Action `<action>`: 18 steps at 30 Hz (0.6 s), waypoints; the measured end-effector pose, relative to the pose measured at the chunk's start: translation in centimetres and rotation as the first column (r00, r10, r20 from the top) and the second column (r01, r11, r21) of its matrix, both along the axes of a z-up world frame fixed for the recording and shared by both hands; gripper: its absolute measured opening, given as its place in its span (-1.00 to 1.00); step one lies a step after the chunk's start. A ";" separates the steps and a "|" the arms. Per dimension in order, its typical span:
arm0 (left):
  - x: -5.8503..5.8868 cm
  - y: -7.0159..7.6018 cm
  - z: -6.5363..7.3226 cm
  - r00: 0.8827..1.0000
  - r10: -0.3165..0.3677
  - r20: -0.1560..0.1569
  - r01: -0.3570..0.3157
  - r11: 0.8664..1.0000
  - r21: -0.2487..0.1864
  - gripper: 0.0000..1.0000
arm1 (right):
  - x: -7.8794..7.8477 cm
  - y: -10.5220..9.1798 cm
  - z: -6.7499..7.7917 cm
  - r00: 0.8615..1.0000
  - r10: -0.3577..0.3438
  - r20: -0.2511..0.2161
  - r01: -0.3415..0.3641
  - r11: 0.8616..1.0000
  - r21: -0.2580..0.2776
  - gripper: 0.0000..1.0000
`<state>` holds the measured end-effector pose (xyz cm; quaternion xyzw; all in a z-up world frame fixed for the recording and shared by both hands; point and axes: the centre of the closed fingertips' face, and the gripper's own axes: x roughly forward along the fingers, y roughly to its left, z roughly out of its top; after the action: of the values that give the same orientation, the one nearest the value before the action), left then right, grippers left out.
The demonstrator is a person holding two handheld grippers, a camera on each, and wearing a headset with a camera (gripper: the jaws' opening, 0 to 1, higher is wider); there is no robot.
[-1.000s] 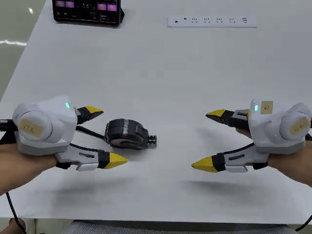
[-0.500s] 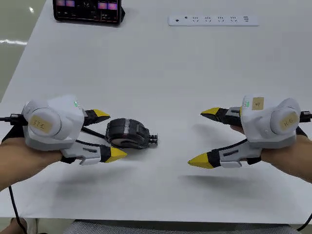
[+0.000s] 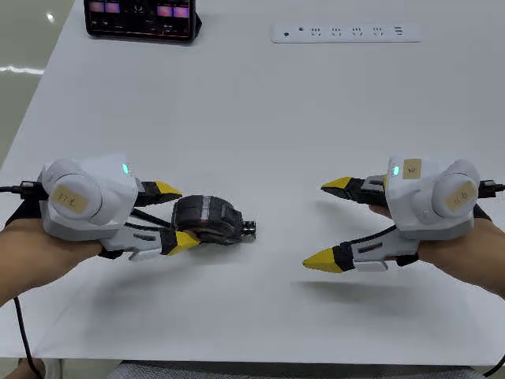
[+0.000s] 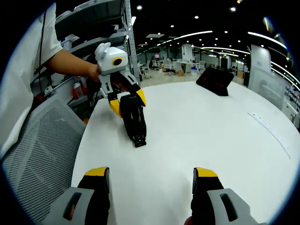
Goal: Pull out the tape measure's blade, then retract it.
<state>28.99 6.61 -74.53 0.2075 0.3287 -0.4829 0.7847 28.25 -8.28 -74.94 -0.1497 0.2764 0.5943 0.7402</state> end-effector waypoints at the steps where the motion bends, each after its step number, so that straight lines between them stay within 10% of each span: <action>1: -0.1 -0.1 0.0 1.000 -0.008 -0.002 0.008 1.000 0.000 -0.27 | 0.0 0.1 0.0 1.000 0.000 -0.002 0.000 1.000 0.002 0.41; 18: -0.5 -0.4 -0.1 0.997 -0.077 -0.004 0.078 0.997 0.017 -0.41 | 0.3 1.1 -0.6 1.000 0.027 0.009 -0.027 1.000 0.011 0.31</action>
<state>28.49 6.18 -74.59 0.2261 0.3257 -0.5105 0.7630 28.50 -7.15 -75.57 -0.1520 0.2679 0.6052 0.7341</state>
